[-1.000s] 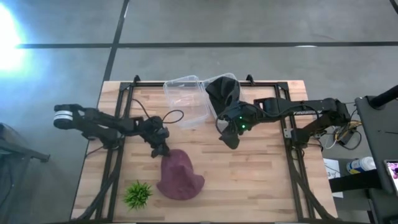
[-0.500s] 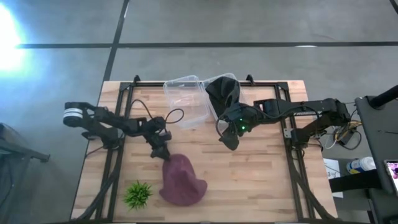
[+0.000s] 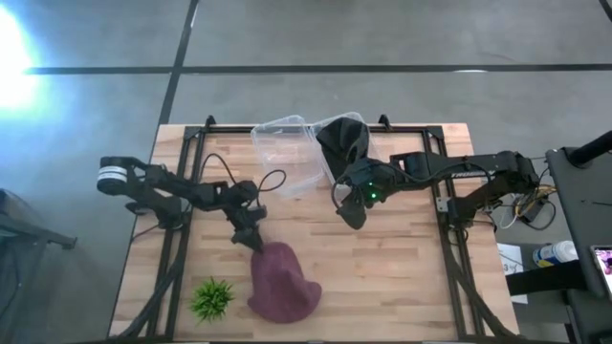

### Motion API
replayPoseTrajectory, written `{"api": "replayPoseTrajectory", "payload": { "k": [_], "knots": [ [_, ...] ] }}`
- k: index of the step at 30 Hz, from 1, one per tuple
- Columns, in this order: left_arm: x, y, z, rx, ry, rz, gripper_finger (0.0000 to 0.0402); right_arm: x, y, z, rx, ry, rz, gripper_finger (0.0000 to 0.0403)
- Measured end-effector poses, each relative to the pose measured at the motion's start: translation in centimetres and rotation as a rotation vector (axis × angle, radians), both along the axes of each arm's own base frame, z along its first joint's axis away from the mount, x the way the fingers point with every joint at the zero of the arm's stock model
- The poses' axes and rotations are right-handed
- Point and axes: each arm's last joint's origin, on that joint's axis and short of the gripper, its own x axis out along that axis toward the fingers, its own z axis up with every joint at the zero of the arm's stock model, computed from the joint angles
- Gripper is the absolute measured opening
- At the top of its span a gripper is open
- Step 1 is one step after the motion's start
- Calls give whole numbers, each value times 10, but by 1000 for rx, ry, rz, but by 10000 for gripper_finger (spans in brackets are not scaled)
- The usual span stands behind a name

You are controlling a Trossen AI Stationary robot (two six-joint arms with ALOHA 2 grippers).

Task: Pick & Place hat
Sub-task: Put the red cap into the left transparent bin

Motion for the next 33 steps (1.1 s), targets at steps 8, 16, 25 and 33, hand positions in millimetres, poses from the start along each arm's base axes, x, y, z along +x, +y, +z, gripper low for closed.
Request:
{"api": "replayPoseTrajectory", "payload": {
  "k": [8, 16, 25, 33],
  "knots": [
    [14, -16, 12, 50, -40, -14, 155, 0, -1, 0, -26, -2, -18, 187],
    [13, -27, 18, 10, 16, 23, 140, 0, -1, 0, -35, -3, -24, 187],
    [14, -42, 25, 7, -7, 53, 66, 0, -2, 0, -52, -3, -26, 187],
    [14, -51, 26, 31, -23, 57, 37, 0, -2, 0, -61, -3, -28, 187]
  ]
}}
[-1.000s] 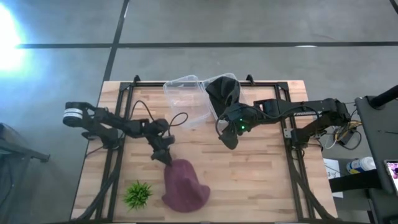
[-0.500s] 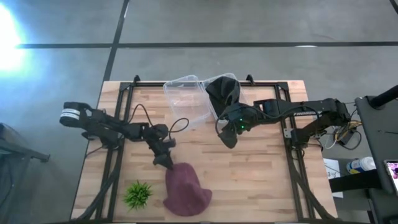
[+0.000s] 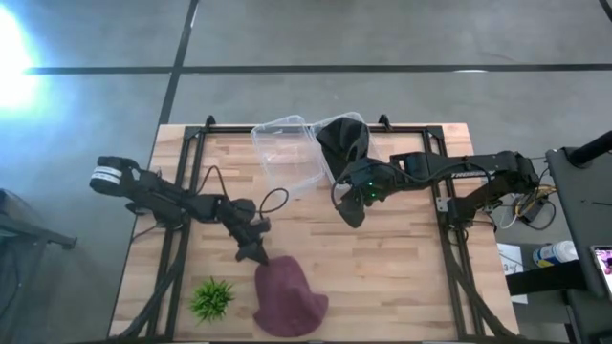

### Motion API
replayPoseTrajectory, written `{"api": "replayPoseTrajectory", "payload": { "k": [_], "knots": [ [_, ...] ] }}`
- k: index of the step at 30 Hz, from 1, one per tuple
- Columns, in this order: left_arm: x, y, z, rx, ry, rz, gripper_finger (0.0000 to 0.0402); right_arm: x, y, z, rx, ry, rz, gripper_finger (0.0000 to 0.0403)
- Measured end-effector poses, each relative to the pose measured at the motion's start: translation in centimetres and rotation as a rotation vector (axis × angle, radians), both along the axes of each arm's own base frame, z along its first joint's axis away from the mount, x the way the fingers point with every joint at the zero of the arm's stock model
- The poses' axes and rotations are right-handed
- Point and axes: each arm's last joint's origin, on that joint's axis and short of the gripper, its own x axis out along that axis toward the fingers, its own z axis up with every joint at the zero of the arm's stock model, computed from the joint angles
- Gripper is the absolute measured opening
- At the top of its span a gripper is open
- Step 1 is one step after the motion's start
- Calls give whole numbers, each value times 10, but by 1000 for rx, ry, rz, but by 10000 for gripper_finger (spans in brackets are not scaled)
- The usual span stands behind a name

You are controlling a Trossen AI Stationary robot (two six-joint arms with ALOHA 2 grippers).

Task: Pick & Place hat
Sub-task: Put the red cap into the left transparent bin

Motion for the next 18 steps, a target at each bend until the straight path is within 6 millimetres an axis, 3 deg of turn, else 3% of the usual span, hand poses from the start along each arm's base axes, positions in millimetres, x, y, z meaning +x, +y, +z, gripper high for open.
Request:
{"api": "replayPoseTrajectory", "payload": {
  "k": [3, 10, 14, 18],
  "knots": [
    [0, -1, 0, 5, -5, -5, 11, 0, 0, 0, -11, 0, -5, 187],
    [-3, -2, 9, -37, -5, 11, 5, 0, 0, 0, -17, 2, 2, 187],
    [-9, 0, 38, -86, -96, 59, 3, -4, 0, 6, -41, -21, 31, 187],
    [-18, 3, 87, -117, -291, 156, 2, -11, -1, 15, -70, -56, 59, 187]
  ]
}}
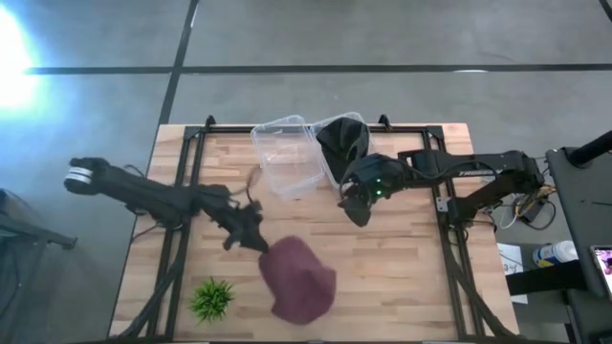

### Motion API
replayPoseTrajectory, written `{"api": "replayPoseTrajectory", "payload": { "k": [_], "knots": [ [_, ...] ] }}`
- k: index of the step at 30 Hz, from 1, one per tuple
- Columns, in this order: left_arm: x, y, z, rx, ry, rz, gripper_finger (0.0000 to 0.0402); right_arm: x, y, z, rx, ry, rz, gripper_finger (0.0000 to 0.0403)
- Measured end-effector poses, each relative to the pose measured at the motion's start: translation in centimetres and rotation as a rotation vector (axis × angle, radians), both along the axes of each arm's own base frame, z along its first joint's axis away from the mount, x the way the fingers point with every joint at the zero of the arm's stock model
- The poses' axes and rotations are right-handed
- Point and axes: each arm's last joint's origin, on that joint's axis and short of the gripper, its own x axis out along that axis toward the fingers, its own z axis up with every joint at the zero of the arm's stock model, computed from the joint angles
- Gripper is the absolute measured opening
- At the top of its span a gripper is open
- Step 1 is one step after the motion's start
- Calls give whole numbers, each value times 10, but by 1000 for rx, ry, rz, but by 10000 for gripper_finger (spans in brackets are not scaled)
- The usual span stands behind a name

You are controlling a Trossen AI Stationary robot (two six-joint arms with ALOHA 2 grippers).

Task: Pick & Place hat
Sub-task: Put the red cap into the left transparent bin

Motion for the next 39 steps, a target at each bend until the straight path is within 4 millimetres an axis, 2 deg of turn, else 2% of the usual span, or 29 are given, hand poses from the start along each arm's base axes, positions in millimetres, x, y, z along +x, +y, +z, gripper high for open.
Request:
{"api": "replayPoseTrajectory", "payload": {
  "k": [3, 8, 12, 16, 20, 24, 30, 35, 39],
  "knots": [
    [-11, 6, 31, 11, -118, 166, 2, -8, -1, 9, -34, -35, 7, 187],
    [-31, 22, 72, 106, -251, 630, 2, -27, -6, 27, -177, -104, -58, 187],
    [-43, 33, 101, 267, -256, 966, 2, -46, -11, 43, -287, -162, -172, 187],
    [-46, 39, 119, 380, -137, 1138, 1, -63, -13, 55, -353, -207, -211, 187],
    [-48, 43, 125, 377, 96, 1239, 1, -76, -15, 62, -374, -236, -232, 187],
    [-43, 44, 128, 338, 235, 1348, 1, -82, -16, 64, -396, -244, -254, 187],
    [-14, 46, 128, 363, 320, 1382, 1, -85, -17, 59, -426, -181, -251, 187],
    [19, 53, 107, 457, 444, 1343, 3, -85, -17, 54, -436, -131, -233, 187],
    [37, 66, 89, 447, 548, 1282, 30, -85, -17, 54, -433, -130, -228, 187]
  ]
}}
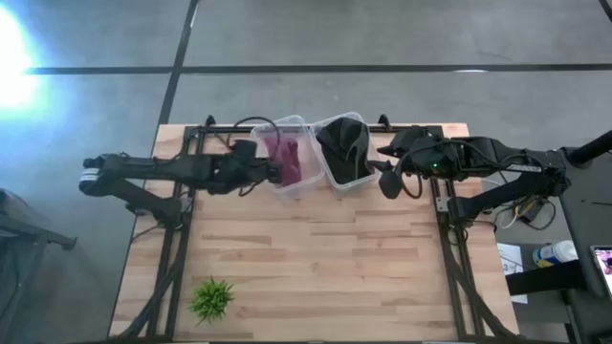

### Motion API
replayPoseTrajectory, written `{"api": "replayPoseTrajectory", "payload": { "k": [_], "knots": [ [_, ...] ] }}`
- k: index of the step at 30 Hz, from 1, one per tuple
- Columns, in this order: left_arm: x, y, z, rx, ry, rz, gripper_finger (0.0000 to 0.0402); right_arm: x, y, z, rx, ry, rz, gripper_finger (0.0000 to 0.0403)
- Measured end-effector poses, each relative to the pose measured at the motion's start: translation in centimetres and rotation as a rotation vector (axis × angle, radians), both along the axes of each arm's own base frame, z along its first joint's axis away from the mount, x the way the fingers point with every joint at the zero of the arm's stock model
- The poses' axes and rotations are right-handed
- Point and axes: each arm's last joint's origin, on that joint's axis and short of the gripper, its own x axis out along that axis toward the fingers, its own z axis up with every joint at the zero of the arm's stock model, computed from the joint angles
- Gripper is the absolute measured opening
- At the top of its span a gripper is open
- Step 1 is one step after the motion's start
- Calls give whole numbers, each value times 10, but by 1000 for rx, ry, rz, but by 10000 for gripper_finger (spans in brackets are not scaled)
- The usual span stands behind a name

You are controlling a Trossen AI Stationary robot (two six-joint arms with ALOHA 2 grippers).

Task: Pick & Place hat
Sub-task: Put the red cap into the left transparent bin, then return to Home Position

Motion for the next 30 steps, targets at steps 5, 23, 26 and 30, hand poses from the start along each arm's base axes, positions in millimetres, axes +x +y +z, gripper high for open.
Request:
{"api": "replayPoseTrajectory", "payload": {
  "k": [5, 23, 26, 30],
  "knots": [
    [16, 13, -15, -139, 23, -75, 88, -1, 1, -1, 12, 16, 27, 187],
    [-62, 5, 85, 343, -130, -372, 139, -66, 0, 18, -6, -127, 110, 187],
    [-71, 2, 61, 349, -131, -445, 139, -87, -2, 7, 9, -158, 41, 187],
    [-84, -4, 23, 334, -141, -485, 139, -111, -4, -17, 47, -142, -36, 187]
  ]
}}
